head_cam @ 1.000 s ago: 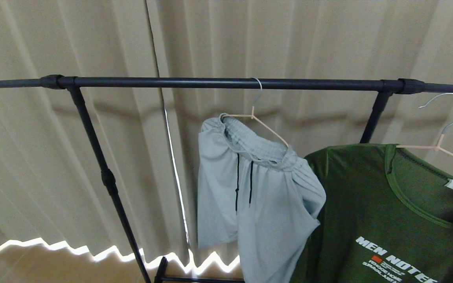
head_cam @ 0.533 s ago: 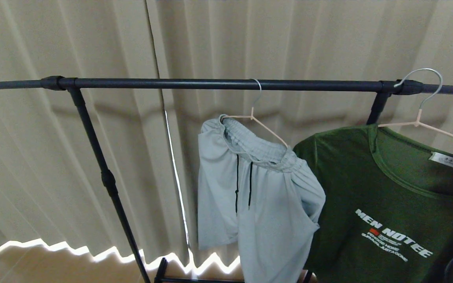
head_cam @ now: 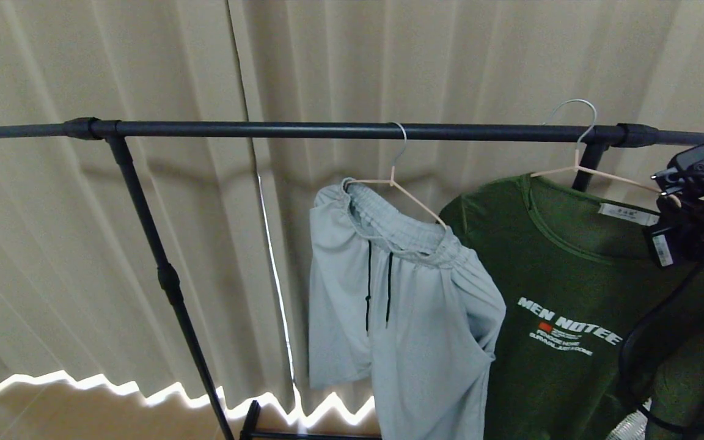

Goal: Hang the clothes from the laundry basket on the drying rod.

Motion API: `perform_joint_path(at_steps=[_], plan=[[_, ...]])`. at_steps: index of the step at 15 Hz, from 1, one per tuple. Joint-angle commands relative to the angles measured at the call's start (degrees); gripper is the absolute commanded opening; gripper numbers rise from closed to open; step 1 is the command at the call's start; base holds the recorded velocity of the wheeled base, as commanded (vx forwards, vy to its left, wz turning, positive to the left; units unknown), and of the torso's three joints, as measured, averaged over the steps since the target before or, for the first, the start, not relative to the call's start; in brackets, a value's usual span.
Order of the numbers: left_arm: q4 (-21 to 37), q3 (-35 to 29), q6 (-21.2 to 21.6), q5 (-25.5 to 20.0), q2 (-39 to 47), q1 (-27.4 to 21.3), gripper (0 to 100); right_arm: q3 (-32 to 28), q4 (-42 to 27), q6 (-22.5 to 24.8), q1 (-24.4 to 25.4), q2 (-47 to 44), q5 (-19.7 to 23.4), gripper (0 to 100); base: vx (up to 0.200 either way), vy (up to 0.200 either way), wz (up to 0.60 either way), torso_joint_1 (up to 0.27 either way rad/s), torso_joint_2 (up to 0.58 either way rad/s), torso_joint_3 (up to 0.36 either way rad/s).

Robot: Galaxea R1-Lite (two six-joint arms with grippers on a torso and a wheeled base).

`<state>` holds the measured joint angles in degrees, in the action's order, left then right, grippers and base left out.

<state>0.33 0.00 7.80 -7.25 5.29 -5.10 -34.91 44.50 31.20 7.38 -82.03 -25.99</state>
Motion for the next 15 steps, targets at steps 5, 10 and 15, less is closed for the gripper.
perform_joint_path(at_steps=[5, 10, 15], plan=[[0.0, 0.0, 0.0, 0.0, 0.2, 0.0, 100, -3.4, 2.2, 0.1, 0.4, -7.9, -1.0, 0, 0.000, 0.000, 0.00, 0.000, 0.00, 0.000], [0.0, 0.0, 0.0, 0.0, 0.2, 0.0, 100, -3.9, 3.0, 0.1, 3.5, -9.6, -1.5, 0, 0.000, 0.000, 0.00, 0.000, 0.00, 0.000], [0.0, 0.0, 0.0, 0.0, 0.2, 0.0, 100, -4.0, 3.1, 0.0, 7.3, -10.9, -1.0, 0, 0.000, 0.000, 0.00, 0.000, 0.00, 0.000]])
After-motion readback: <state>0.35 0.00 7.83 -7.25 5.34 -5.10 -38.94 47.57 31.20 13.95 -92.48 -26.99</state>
